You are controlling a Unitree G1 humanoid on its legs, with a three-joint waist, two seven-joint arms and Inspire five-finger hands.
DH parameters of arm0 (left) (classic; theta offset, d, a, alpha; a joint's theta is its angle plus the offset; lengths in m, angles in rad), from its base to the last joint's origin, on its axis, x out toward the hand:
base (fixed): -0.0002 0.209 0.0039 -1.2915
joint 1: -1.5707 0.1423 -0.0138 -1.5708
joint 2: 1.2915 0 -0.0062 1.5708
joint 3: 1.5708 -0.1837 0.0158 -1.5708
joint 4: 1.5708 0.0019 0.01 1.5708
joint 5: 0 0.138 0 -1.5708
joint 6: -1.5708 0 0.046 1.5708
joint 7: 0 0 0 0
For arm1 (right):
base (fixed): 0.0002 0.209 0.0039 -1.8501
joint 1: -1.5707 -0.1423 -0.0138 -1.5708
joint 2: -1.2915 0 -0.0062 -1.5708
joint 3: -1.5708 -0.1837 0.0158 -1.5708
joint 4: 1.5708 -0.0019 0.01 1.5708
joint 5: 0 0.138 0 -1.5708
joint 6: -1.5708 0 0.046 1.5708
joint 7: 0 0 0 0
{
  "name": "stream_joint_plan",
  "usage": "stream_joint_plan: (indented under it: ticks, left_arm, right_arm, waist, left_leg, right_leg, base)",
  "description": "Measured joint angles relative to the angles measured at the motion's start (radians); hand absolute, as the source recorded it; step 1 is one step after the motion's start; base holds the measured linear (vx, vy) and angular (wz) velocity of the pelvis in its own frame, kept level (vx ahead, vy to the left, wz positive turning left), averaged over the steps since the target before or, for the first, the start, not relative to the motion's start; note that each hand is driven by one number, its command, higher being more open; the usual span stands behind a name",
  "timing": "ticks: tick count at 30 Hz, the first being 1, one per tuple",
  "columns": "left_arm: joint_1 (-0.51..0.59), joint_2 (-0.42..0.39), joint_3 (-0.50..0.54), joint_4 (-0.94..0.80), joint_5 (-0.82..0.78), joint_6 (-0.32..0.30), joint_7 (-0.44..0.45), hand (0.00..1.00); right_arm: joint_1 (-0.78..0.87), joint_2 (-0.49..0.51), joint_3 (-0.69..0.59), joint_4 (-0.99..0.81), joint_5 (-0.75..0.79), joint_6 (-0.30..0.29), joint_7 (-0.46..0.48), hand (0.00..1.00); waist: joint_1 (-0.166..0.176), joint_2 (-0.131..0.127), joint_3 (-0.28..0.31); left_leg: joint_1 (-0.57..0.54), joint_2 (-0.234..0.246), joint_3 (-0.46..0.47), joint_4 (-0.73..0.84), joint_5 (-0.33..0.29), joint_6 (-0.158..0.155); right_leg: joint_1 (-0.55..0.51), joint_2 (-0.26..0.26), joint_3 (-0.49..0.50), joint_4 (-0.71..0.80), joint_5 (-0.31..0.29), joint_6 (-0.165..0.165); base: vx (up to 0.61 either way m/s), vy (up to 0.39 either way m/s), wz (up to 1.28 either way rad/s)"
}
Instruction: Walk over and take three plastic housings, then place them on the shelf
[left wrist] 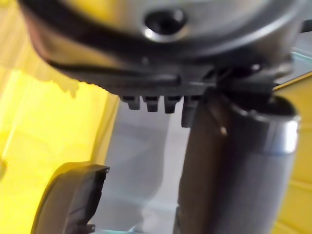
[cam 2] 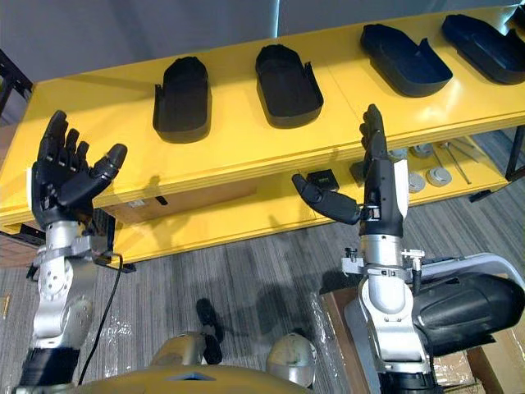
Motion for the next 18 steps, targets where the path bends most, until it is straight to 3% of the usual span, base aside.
stream_joint_plan:
  ticks: [9,13,18]
  left_arm:
    - [-0.179,0.059,0.001,0.251,-0.004,0.008,-0.022,1.0]
    - [-0.271,0.075,0.001,0.33,-0.005,0.009,-0.027,1.0]
    - [-0.365,0.094,0.0,0.381,-0.045,0.01,-0.055,1.0]
  right_arm:
    - [-0.044,0.0,-0.031,0.01,0.015,-0.059,0.011,1.0]
    - [-0.074,0.001,-0.031,0.011,0.018,-0.061,0.018,1.0]
    - [-0.103,0.001,-0.029,0.011,0.02,-0.064,0.02,1.0]
  waist:
    - [-0.034,-0.011,0.006]
    - [-0.035,-0.033,0.028]
    - [-0.047,-0.038,0.073]
  left_leg:
    - [-0.024,0.004,0.041,0.001,0.007,0.01]
    - [-0.034,0.021,0.051,0.036,-0.007,0.006]
    - [-0.063,0.034,0.057,0.065,-0.014,0.008]
  right_leg:
    - [-0.055,0.007,0.043,0.004,0.016,-0.005]
    - [-0.065,0.015,0.061,0.01,0.016,-0.011]
    - [-0.091,0.019,0.07,0.017,0.022,-0.018]
  base:
    - [0.0,0.0,-0.13]
    - [-0.01,-0.034,-0.12]
    - [-0.01,-0.004,-0.05]
